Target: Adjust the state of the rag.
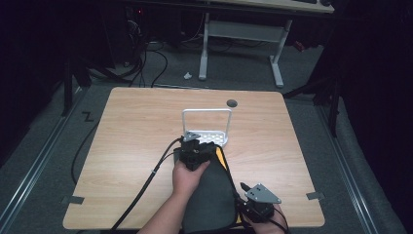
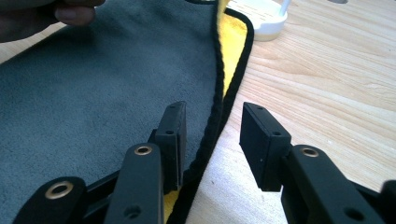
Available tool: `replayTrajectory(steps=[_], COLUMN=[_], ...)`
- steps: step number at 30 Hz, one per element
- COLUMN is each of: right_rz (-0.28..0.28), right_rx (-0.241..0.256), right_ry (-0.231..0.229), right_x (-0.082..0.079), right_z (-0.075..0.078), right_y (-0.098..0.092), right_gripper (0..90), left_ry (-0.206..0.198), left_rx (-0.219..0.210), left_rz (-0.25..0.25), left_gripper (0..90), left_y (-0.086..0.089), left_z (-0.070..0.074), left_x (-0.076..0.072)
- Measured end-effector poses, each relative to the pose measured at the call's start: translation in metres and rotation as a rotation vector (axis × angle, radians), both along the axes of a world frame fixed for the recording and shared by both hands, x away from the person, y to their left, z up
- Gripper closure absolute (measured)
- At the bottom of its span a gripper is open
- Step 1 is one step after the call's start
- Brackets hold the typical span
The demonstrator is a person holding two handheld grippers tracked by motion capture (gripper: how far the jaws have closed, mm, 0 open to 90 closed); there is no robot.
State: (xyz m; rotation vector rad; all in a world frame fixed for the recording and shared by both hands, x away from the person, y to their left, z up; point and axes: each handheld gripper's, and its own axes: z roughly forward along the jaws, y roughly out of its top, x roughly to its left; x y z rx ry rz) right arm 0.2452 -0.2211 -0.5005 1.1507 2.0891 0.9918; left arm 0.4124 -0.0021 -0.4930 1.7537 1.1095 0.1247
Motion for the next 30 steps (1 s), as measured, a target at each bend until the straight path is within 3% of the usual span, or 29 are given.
replayTrajectory(steps=[5, 7, 10, 13, 14, 16, 19, 21, 23, 26, 30], right_rz=[0.009, 0.011, 0.017, 0.022, 0.021, 0.02, 0.022, 0.03, 0.035, 0.045, 0.042], right_rx=[-0.015, -0.016, -0.02, -0.023, -0.021, -0.019, -0.013, -0.014, -0.014, -0.022, -0.038], right_ry=[0.009, 0.01, 0.016, 0.03, 0.034, 0.034, 0.042, 0.045, 0.048, 0.052, 0.108], right_x=[0.003, 0.004, 0.004, 0.006, 0.007, 0.008, 0.01, 0.013, 0.019, 0.036, 0.069], right_z=[-0.004, -0.004, -0.006, -0.009, -0.009, -0.009, -0.008, -0.006, -0.003, 0.0, -0.008], right_y=[0.002, 0.001, 0.0, 0.0, 0.0, -0.001, -0.001, -0.001, 0.002, 0.009, 0.019], right_gripper=[61.9, 61.8, 61.9, 64.2, 66.6, 72.0, 80.6, 83.6, 85.4, 85.8, 85.7], left_ry=[0.013, 0.015, 0.008, -0.02, -0.046, -0.05, -0.036, -0.021, -0.027, -0.043, -0.002], left_rx=[-0.012, 0.007, 0.071, 0.145, 0.168, 0.193, 0.187, 0.163, 0.17, 0.232, 0.252], left_rz=[0.009, -0.004, -0.026, -0.065, -0.088, -0.116, -0.13, -0.149, -0.182, -0.188, -0.196], left_gripper=[44.3, 44.4, 48.1, 61.8, 66.9, 75.1, 82.7, 82.9, 81.3, 77.3, 76.3], left_y=[0.01, 0.017, 0.029, 0.044, 0.05, 0.06, 0.071, 0.075, 0.072, 0.068, 0.066], left_z=[-0.001, -0.002, -0.005, -0.006, -0.007, -0.011, -0.016, -0.018, -0.02, -0.024, -0.033], left_x=[-0.009, -0.015, -0.026, -0.043, -0.054, -0.07, -0.088, -0.1, -0.111, -0.114, -0.106])
